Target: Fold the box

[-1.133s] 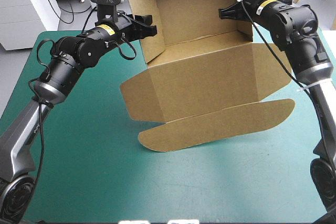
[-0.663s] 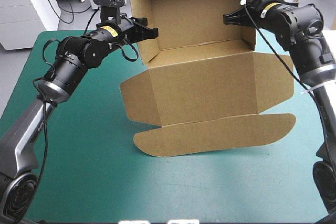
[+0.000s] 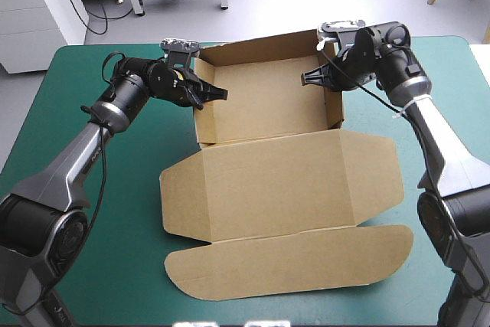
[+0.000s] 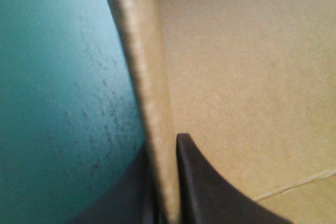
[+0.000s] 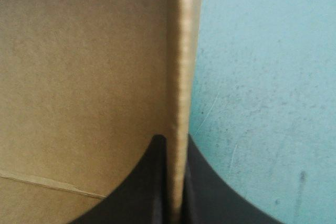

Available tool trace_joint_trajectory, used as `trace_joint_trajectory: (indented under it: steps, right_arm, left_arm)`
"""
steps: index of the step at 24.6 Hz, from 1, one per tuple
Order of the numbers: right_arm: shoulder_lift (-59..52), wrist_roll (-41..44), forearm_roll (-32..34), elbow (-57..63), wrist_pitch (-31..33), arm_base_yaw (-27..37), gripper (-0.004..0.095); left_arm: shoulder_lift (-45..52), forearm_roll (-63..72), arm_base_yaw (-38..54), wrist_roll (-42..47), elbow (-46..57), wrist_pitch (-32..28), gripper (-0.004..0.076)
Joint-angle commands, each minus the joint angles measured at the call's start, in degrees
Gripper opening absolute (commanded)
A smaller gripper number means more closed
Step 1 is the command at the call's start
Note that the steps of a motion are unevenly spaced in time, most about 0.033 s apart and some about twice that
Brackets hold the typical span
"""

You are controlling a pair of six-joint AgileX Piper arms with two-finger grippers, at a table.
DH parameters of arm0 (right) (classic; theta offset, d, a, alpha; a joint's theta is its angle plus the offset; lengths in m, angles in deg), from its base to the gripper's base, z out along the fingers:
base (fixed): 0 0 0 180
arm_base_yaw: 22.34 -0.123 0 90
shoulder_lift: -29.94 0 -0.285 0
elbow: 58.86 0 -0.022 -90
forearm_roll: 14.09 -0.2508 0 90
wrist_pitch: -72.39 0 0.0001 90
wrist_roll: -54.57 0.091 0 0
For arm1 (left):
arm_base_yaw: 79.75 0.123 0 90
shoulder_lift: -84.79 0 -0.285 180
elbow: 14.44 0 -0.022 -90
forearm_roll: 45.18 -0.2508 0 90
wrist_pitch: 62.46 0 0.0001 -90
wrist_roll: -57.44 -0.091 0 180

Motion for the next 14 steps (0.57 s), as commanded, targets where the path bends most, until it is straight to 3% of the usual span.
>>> trace_joint_trajectory:
  steps: [1, 3, 9, 12, 14]
  right_arm:
    - [0.32, -1.5, -6.31, -1.6, -0.38, -1.13, -0.0014]
    - [3.76, -1.5, -6.41, -1.6, 1.71, -1.13, -0.0014]
    - [7.46, -1.31, -6.52, -1.6, 3.06, -1.13, -0.0014]
    - [7.86, -1.31, -6.28, -1.6, 3.06, -1.13, -0.0014]
    - [7.86, -1.43, -6.04, -1.6, 3.06, -1.13, -0.0013]
  left_arm:
    - [2.32, -0.6, -1.02, -2.49, -2.14, -1.17, -0.0009]
    - [0.88, -3.44, -1.02, -2.49, -2.14, 2.68, -0.0009]
    - [-1.57, -4.0, -1.02, -3.52, -2.14, 5.74, 0.0007]
    - [-2.41, -3.86, -1.02, -4.55, -2.14, 7.05, 0.0102]
    - [-3.27, -3.97, -1.02, -4.81, -2.14, 8.15, 0.023]
